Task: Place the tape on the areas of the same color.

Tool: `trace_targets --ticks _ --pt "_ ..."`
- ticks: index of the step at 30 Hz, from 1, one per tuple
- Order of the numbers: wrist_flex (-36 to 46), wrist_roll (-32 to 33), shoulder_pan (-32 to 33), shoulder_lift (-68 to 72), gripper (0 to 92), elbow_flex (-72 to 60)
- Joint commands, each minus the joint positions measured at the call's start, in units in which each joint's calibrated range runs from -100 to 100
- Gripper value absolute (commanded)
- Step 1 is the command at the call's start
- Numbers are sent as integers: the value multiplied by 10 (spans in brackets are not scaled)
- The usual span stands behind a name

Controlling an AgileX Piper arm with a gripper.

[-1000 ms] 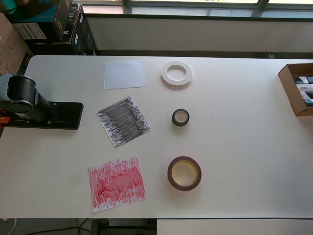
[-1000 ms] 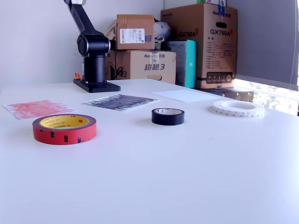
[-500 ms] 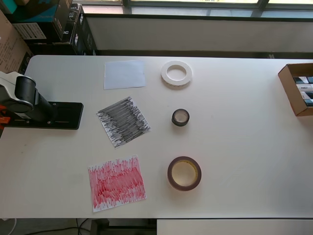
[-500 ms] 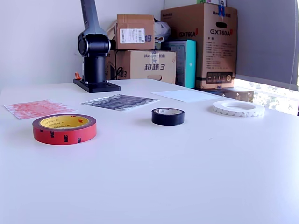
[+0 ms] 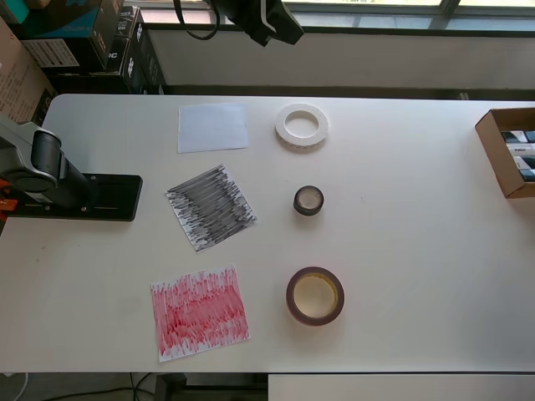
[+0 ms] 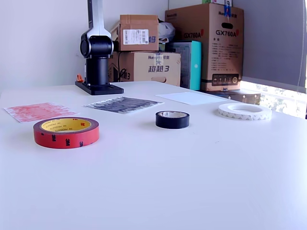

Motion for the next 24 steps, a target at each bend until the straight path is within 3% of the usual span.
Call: trace_targets --ticks 1,24 --pt "5 4 -2 12 8 1" --pt "-3 23 3 76 10 37"
